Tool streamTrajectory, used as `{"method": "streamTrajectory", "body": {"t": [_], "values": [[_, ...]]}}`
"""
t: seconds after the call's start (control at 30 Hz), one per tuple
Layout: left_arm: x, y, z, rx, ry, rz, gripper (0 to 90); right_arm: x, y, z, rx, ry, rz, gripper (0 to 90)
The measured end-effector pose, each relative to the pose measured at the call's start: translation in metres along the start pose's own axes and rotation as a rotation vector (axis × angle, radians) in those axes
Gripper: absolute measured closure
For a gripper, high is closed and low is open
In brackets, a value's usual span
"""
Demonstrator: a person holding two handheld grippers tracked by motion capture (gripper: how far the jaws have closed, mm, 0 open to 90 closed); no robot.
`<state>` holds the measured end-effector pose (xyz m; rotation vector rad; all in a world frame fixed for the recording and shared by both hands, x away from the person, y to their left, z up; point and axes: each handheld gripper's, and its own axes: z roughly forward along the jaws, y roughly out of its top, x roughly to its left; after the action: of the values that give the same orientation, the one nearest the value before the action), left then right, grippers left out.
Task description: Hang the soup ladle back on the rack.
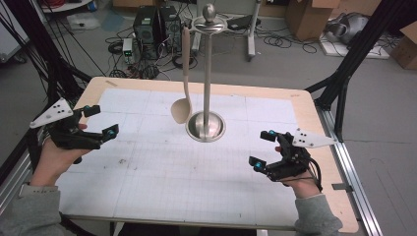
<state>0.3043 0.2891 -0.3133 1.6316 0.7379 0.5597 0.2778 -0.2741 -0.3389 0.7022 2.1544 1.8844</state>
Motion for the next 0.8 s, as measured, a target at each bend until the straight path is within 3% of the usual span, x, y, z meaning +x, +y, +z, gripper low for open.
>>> {"method": "streamTrajectory", "body": {"t": [0.1,0.13,0.27,0.53,0.7,0.8], "values": [[0.0,-0.001,-0.005,-0.01,0.012,0.018,1.7,0.0,0.0,-0.001,-0.003,-0.007,-0.002,0.4],[-0.001,-0.002,-0.011,-0.019,0.016,0.044,1.8,0.0,0.0,-0.002,-0.001,-0.013,-0.005,0.4],[0.001,-0.005,-0.021,-0.038,0.025,0.059,1.8,-0.001,-0.001,-0.004,-0.007,-0.023,-0.012,0.4],[0.02,-0.018,-0.04,-0.076,0.092,0.01,1.8,-0.01,-0.004,-0.023,-0.045,-0.11,-0.013,0.4],[0.025,-0.024,-0.044,-0.078,0.124,0.002,1.8,-0.018,-0.008,-0.035,-0.06,-0.145,-0.004,0.4],[0.024,-0.028,-0.042,-0.083,0.131,0.018,1.8,-0.023,-0.012,-0.043,-0.074,-0.178,0.006,0.3]]}}
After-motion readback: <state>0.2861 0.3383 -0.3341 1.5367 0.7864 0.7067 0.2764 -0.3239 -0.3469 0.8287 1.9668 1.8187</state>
